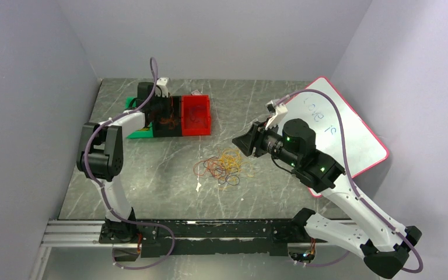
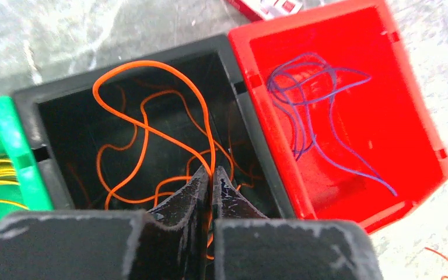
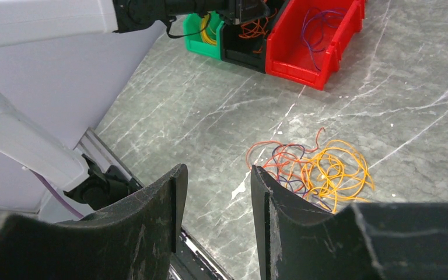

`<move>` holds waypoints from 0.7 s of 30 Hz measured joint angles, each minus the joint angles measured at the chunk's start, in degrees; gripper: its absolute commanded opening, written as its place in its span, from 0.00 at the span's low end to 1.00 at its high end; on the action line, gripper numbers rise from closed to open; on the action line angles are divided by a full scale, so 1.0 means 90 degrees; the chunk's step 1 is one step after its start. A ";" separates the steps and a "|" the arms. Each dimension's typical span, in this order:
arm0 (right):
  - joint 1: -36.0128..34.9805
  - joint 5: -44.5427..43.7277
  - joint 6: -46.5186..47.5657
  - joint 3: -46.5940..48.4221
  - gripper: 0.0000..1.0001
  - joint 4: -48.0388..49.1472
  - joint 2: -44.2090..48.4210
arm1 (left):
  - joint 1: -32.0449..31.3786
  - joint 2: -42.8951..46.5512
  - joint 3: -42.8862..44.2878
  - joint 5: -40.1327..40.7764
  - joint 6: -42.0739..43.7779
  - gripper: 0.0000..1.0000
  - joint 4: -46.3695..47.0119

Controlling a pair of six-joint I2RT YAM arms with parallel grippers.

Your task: Untangle the cables

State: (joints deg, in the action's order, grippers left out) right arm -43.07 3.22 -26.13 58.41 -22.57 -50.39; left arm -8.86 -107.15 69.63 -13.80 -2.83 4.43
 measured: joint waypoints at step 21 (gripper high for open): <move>0.0000 -0.0002 0.0002 0.0000 0.48 -0.0002 -0.0024 | -0.0027 -0.0869 0.0318 0.0012 -0.0248 0.27 -0.0410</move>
State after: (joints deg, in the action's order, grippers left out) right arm -43.07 3.20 -26.11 58.41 -22.59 -50.61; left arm -9.10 -114.98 72.49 -13.69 -5.06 0.73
